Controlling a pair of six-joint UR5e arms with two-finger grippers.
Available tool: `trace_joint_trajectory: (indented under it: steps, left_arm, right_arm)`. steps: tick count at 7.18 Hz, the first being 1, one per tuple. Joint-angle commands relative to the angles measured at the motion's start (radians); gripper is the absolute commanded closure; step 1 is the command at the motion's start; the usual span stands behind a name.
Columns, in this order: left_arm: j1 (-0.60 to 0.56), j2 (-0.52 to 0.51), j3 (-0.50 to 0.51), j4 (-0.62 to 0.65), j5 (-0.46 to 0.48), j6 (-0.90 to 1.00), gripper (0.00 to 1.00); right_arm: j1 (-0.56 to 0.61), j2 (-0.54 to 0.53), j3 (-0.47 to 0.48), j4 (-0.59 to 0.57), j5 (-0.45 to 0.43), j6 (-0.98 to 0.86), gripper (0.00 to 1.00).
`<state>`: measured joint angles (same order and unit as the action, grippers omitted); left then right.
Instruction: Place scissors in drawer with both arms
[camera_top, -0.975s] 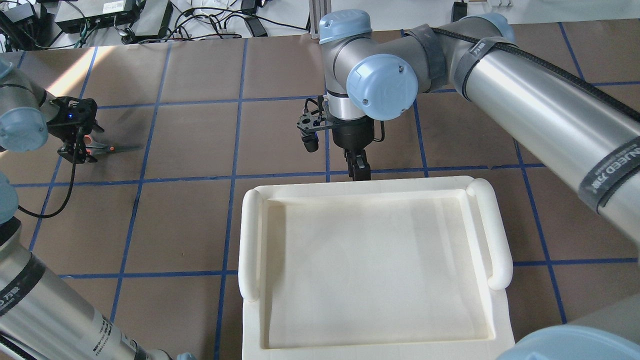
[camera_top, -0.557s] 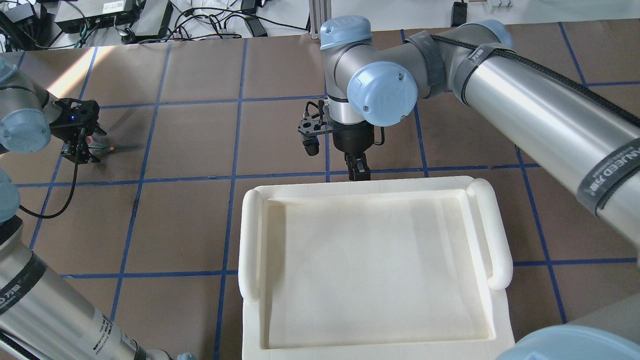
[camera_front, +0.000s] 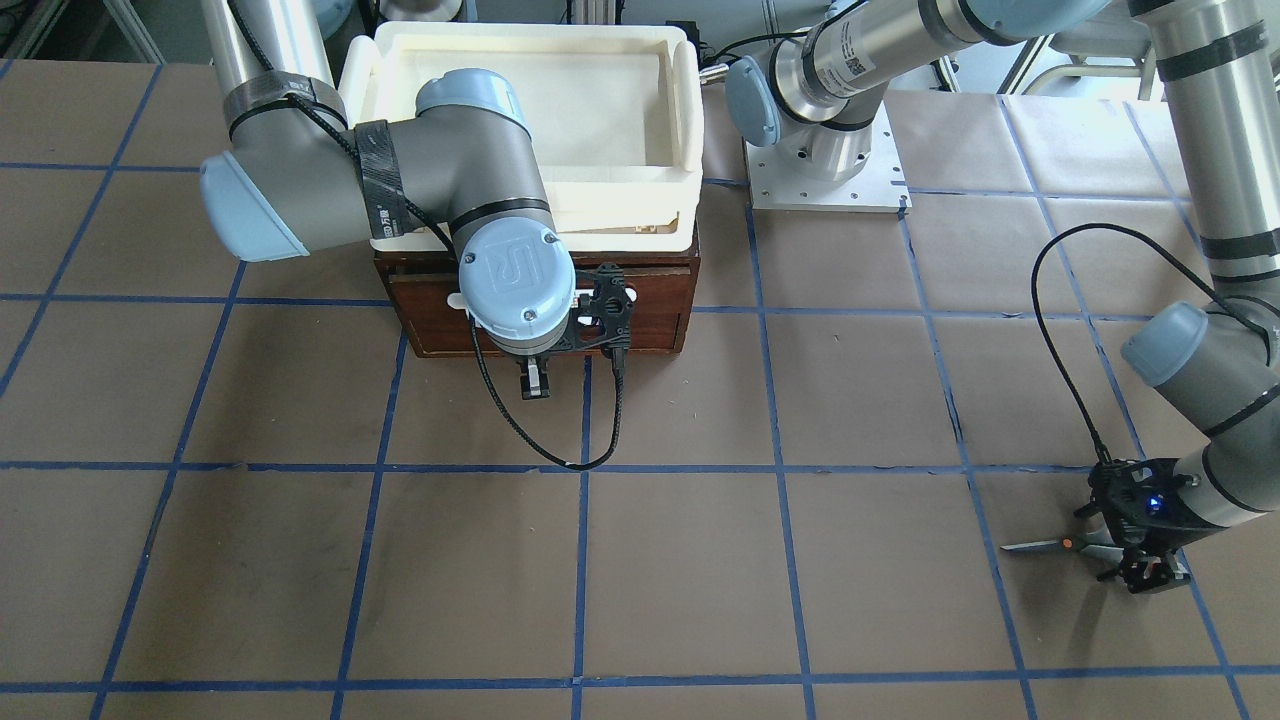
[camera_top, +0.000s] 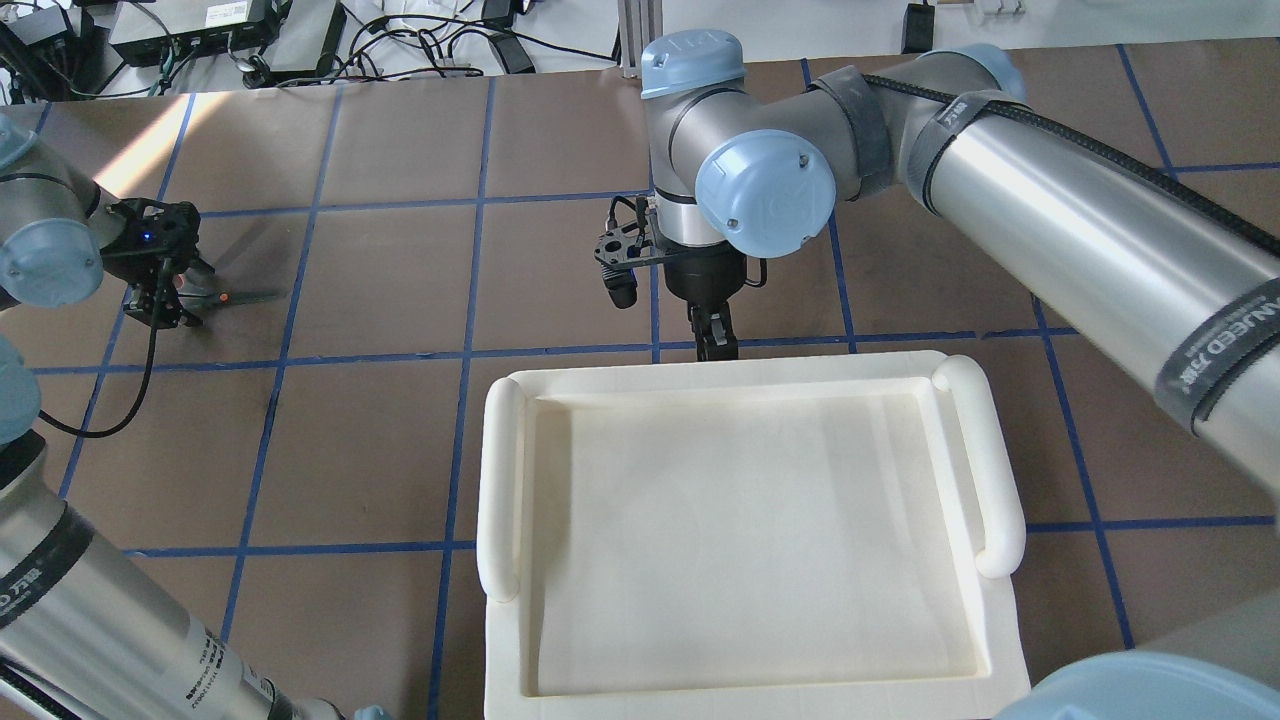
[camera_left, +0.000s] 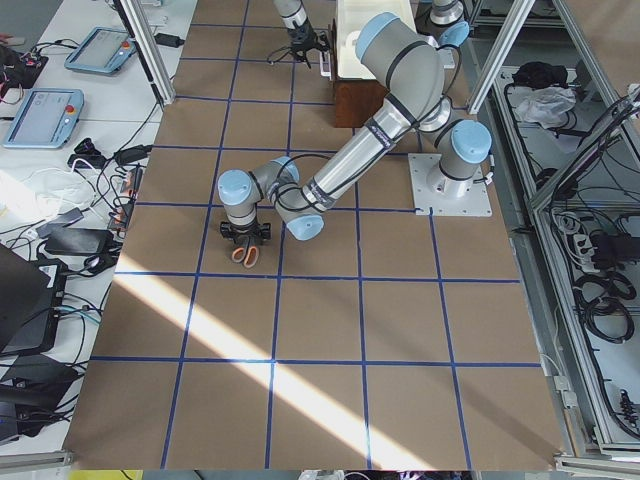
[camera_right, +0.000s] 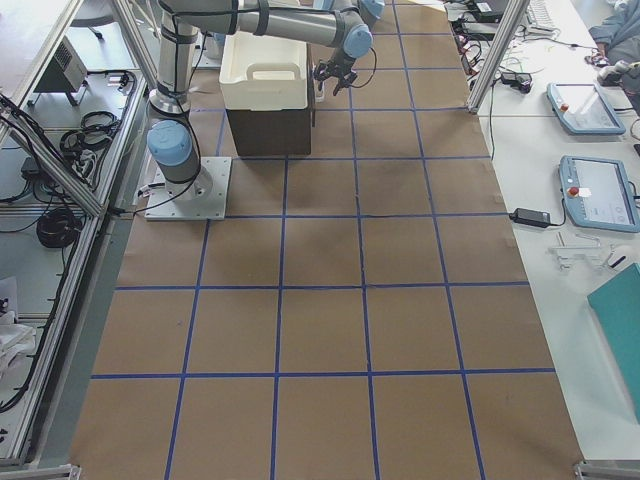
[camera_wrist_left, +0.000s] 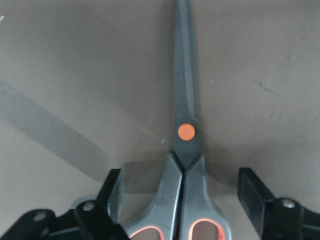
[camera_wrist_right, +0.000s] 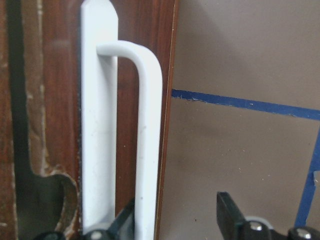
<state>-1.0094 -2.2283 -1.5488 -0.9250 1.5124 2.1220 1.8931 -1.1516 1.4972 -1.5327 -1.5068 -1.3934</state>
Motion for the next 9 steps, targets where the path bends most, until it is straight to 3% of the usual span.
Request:
trace_joint_trajectory:
  steps: [1,2,3,4,5,9]
  left_arm:
    - [0.0,-0.001,0.0,0.002,0.002,0.0,0.28]
    - [-0.002,-0.001,0.0,0.005,0.003,0.003,0.49]
    - [0.0,-0.001,0.0,0.015,0.008,0.003,0.55]
    - [-0.003,-0.001,0.0,0.015,0.011,0.003,0.84]
    - [-0.008,0.001,0.001,0.015,0.011,0.003,1.0]
    - [-0.014,0.044,0.001,0.015,0.025,0.0,1.0]
  right_arm:
    - [0.0,0.007,-0.014,-0.038,0.0,-0.004,0.46]
    - [0.0,0.016,-0.017,-0.064,-0.001,-0.004,0.47]
    - [0.0,0.033,-0.044,-0.075,0.002,-0.003,0.47]
    - [-0.005,0.058,-0.086,-0.075,0.002,-0.003,0.47]
    - [-0.009,0.076,-0.121,-0.073,0.002,-0.003,0.47]
    - [-0.02,0.119,-0.196,-0.076,0.002,-0.006,0.47]
